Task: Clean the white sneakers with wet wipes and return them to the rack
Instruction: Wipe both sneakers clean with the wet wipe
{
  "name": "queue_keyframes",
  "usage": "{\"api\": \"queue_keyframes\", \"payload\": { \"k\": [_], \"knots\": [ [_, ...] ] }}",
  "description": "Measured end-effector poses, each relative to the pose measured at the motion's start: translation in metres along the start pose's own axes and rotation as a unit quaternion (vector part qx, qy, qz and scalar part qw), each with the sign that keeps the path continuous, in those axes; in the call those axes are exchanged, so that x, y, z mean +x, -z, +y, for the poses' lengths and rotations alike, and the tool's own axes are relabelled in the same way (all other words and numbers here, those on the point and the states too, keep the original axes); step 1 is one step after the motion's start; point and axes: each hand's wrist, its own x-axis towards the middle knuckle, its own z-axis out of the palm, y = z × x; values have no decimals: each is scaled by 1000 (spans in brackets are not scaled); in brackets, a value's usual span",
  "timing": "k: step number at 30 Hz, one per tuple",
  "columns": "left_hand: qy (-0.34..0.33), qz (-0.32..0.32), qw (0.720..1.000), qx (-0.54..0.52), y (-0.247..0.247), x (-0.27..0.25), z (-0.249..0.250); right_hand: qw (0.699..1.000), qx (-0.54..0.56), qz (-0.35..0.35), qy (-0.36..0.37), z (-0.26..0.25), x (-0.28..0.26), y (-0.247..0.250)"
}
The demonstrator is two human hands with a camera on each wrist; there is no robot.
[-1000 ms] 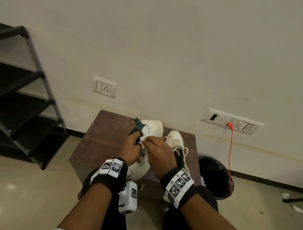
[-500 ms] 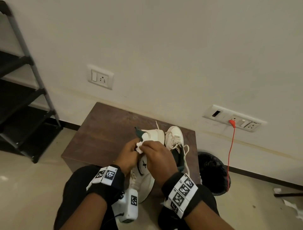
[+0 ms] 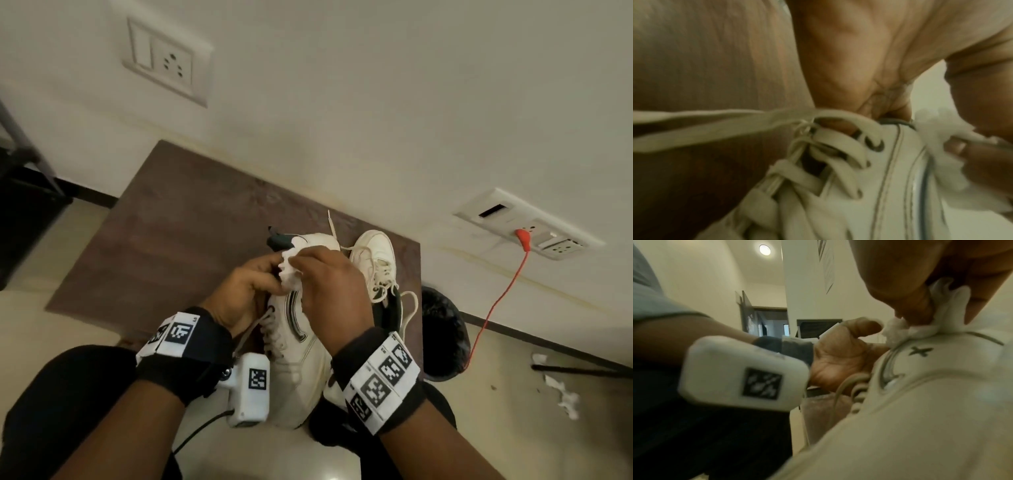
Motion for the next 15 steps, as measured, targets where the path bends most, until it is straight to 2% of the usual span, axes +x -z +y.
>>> {"api": "queue_keyframes", "payload": {
  "k": [3, 6, 11, 15],
  "knots": [
    [7, 8, 998, -59, 9, 13, -3, 999, -16, -31, 10, 2, -13, -12],
    [15, 16, 998, -57, 13, 23, 0, 999, -6, -32, 11, 8, -9, -18],
    [39, 12, 997, -62, 23, 29, -2, 998, -26, -9, -49, 29, 23, -13],
    [64, 9, 997, -39, 29, 29, -7, 996, -11, -86, -7, 21, 11, -17]
  ]
}}
